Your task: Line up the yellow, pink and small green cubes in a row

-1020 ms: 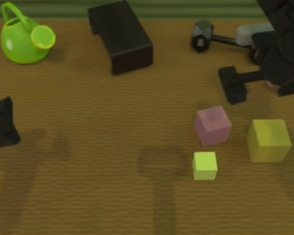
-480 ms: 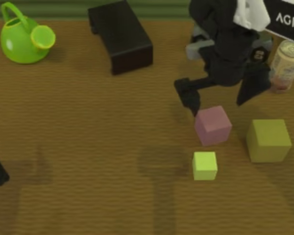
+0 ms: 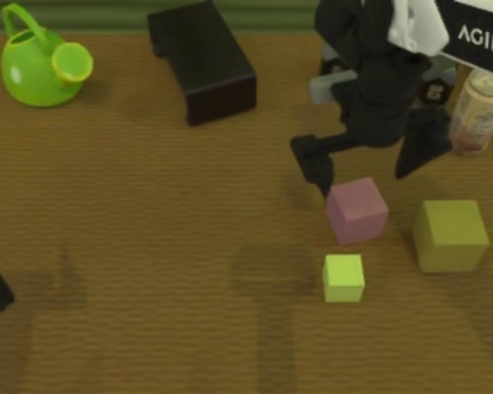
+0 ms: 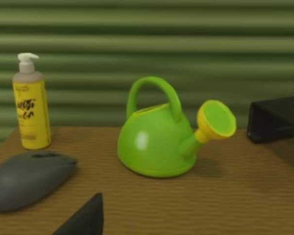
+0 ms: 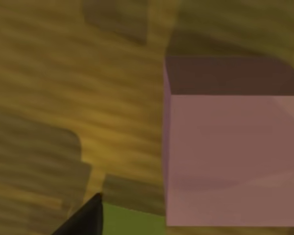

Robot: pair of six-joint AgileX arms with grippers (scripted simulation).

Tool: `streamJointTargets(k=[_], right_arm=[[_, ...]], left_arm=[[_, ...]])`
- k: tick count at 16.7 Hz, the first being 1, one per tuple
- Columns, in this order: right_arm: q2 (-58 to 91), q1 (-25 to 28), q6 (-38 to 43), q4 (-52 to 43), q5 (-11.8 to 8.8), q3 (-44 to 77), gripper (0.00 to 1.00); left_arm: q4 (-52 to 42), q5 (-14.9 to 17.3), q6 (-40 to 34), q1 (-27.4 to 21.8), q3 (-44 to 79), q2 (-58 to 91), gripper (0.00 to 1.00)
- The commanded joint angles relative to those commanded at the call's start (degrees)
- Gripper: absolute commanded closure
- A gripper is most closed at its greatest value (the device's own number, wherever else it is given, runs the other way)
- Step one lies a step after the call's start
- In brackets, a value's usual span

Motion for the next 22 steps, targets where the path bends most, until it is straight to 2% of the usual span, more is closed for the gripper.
streamJointTargets(k=[7, 12, 22], right_arm=[[4.2, 0.2, 0.2, 15.0, 0.0, -10.3, 0.00], [4.8, 0.3, 0.2, 16.5, 0.1, -11.6, 0.00], [4.8, 0.3, 0.2, 16.5, 0.1, -11.6, 0.75]], left_arm=[[0.0, 0.0, 0.0, 0.0, 0.0, 0.0, 0.00], [0.0, 0.0, 0.0, 0.0, 0.0, 0.0, 0.00], [0.0, 0.0, 0.0, 0.0, 0.0, 0.0, 0.00]])
